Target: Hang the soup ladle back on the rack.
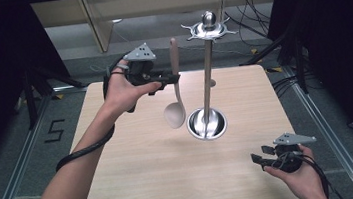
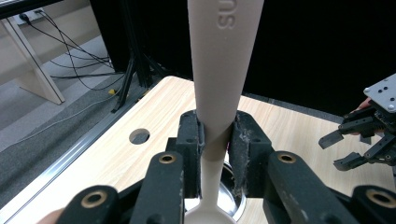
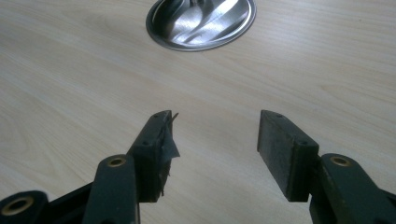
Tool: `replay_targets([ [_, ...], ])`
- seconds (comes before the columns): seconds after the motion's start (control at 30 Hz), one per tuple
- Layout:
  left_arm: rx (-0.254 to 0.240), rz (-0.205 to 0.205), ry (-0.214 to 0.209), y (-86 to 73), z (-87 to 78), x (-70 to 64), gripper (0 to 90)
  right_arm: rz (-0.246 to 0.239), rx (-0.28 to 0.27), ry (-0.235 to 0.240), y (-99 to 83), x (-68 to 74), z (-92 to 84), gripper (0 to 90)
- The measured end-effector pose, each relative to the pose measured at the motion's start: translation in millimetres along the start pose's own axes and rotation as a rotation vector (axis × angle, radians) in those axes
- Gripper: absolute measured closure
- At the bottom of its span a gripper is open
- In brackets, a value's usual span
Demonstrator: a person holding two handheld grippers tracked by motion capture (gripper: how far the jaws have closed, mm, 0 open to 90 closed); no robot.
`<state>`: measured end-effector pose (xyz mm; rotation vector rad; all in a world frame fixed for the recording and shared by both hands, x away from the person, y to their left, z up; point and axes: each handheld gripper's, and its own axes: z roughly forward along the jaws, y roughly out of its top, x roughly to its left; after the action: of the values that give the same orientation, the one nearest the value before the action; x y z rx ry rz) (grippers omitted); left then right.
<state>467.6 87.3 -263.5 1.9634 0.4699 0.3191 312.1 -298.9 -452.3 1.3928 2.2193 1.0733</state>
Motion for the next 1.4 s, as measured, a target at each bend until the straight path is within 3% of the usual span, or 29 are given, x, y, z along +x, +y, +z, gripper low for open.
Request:
replay_targets([
  [0.73,0.01,-0.004,-0.01,6.8,6.3,2.6,73.6,0.008,0.001,0.001,-0.1,0.9,0.4,45.8],
  [0.8,0.007,-0.003,-0.013,8.0,6.8,2.7,73.7,-0.012,0.0,-0.005,0.2,-0.3,0.3,45.8],
  [1.03,0.007,0.001,-0.018,10.0,10.6,1.0,73.7,-0.014,0.0,-0.008,0.2,-0.4,-0.1,45.8],
  [1.13,0.016,0.002,-0.018,10.8,11.6,0.7,73.7,0.018,0.004,0.014,-0.2,1.3,0.4,45.7],
  [1.33,0.013,0.006,-0.027,11.3,14.2,-0.2,73.7,-0.01,0.001,-0.007,0.3,-0.2,-0.3,45.7],
  [1.4,0.013,0.002,-0.026,11.6,14.6,-0.9,73.7,-0.008,0.002,0.012,0.0,-0.2,1.5,45.7],
])
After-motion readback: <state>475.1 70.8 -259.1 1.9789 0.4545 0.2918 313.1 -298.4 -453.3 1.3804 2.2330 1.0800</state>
